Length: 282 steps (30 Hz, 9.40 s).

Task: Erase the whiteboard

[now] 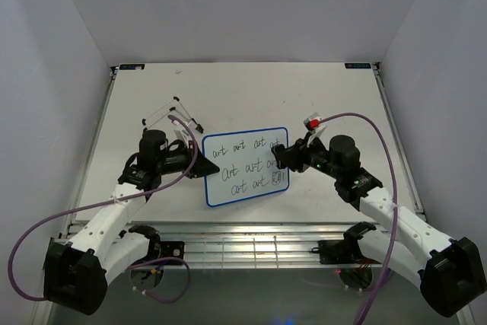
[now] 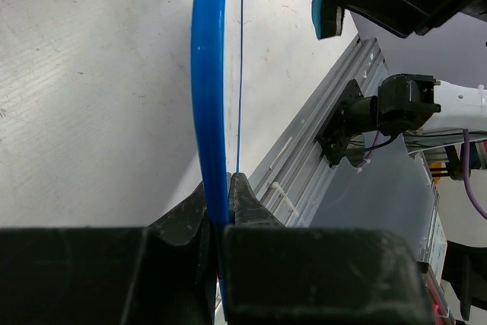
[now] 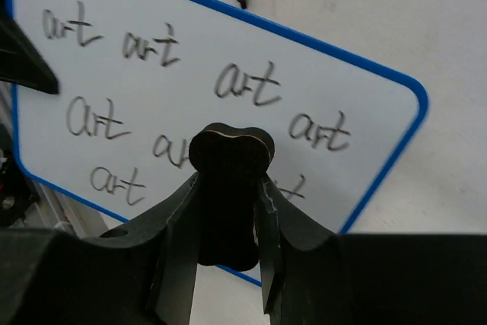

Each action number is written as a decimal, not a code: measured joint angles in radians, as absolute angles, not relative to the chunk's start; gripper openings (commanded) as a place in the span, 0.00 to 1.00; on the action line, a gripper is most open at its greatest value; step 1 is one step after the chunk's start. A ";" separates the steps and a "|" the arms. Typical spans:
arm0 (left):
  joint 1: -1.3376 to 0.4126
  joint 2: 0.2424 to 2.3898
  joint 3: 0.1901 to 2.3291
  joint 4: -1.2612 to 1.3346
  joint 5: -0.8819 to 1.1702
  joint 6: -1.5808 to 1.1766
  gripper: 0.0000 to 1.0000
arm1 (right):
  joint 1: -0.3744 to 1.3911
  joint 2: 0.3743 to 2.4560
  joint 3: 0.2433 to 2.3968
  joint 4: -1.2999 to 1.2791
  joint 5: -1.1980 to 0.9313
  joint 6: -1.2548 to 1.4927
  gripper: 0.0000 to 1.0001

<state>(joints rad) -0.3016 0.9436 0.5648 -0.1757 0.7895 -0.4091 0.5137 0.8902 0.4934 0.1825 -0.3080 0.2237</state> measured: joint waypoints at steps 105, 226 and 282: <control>-0.278 0.962 0.564 -0.201 0.814 -0.451 0.00 | 0.968 1.409 0.803 0.461 0.050 0.167 0.08; -0.272 0.985 0.564 -0.127 0.801 -0.464 0.00 | 0.469 1.454 0.670 0.525 -0.123 0.337 0.08; -0.287 0.997 0.549 -0.165 0.834 -0.476 0.00 | 1.241 1.385 0.511 0.815 0.471 0.271 0.08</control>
